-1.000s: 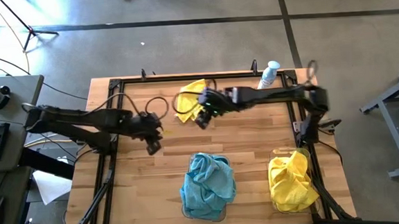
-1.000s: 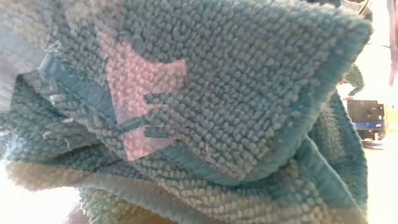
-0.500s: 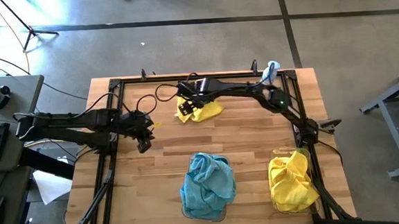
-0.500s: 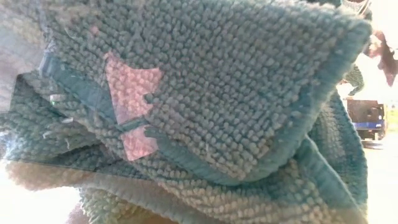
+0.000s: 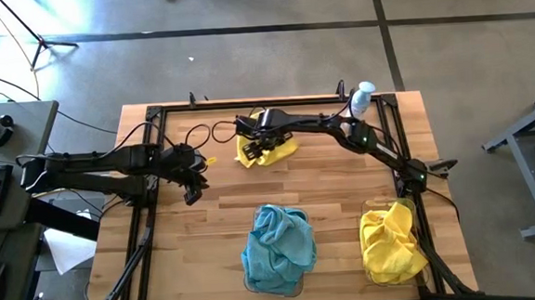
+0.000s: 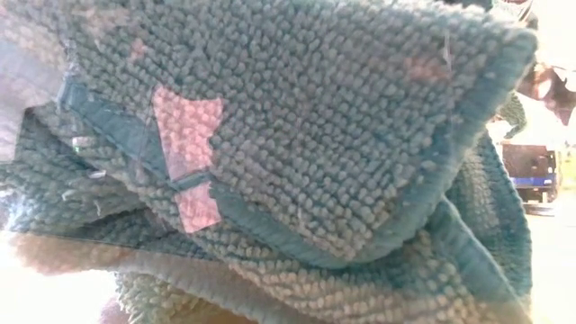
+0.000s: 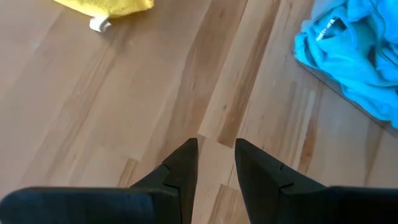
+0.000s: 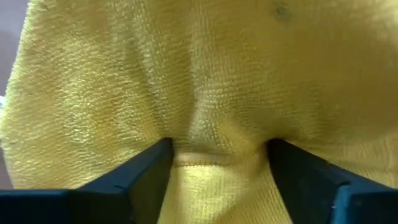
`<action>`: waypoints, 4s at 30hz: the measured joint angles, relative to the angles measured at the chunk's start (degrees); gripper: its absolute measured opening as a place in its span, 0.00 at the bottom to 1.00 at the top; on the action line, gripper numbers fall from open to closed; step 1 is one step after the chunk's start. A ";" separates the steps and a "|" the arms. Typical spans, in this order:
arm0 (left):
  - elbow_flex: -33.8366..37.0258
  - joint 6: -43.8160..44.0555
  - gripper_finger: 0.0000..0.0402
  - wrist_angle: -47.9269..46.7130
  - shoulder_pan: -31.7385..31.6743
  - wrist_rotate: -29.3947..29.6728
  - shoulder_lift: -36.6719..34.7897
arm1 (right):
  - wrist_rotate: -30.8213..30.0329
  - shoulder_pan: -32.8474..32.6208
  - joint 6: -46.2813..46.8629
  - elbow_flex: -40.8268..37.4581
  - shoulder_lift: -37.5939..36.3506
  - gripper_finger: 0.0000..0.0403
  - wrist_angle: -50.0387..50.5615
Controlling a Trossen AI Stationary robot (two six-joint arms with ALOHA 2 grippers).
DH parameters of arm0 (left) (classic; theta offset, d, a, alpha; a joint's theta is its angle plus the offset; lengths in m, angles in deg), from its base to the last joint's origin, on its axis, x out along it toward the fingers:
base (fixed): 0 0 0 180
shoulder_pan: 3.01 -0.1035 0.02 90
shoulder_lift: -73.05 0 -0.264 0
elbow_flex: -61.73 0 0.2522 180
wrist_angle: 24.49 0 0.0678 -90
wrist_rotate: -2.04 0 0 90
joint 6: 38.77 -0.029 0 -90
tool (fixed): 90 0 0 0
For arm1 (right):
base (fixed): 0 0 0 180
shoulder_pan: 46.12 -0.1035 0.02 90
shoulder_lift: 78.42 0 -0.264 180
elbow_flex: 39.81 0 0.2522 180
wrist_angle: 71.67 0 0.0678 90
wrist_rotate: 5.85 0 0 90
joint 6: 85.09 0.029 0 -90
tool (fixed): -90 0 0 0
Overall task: Sort microfiber towel by color & place in baskets
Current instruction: Put the yellow towel into the right transparent bin
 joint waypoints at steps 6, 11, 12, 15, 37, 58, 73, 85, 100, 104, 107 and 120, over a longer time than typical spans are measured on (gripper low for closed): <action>0.02 -0.09 0.23 0.04 -0.24 -0.41 -0.02 | 0.97 -1.26 -2.03 -0.03 0.12 0.33 -0.04; 0.02 -0.01 0.23 0.02 -0.24 -0.11 -0.02 | 4.34 -2.15 -6.53 -0.13 -0.13 0.04 0.10; 0.02 0.40 0.23 -0.02 -0.24 0.33 -0.02 | 4.67 -2.41 -7.26 -0.24 -0.37 0.04 0.09; 0.02 0.87 0.23 -0.04 -0.24 1.59 -0.02 | 4.80 -3.00 -7.39 -0.50 -2.45 0.06 -0.13; 0.02 -0.46 0.23 3.14 -0.13 9.48 0.00 | -5.53 -11.38 -5.62 -0.60 -36.06 0.02 13.95; 0.02 2.58 0.23 6.30 -0.13 9.32 0.00 | -10.26 -45.89 16.32 -1.06 -50.11 0.01 26.89; 0.02 5.51 0.23 6.29 -0.13 9.37 0.00 | -11.81 -72.82 43.22 -10.94 -55.62 0.01 26.74; 0.02 5.53 0.23 6.32 -0.13 9.39 0.00 | 11.60 -93.14 87.36 -36.19 -74.26 0.01 26.93; 0.02 5.53 0.23 6.30 -0.13 9.43 0.00 | 4.88 -92.16 86.22 -40.73 -81.16 0.01 26.87; 0.02 5.51 0.23 6.32 -0.13 9.50 0.00 | -5.83 -88.72 83.93 -41.53 -79.82 0.01 26.63; 0.02 5.51 0.23 6.32 -0.13 9.58 0.00 | -3.86 -85.43 83.96 -44.59 -78.92 0.01 26.41; 0.02 5.51 0.23 6.32 -0.15 9.70 0.00 | 3.99 -76.18 71.50 -56.41 -78.74 0.01 7.64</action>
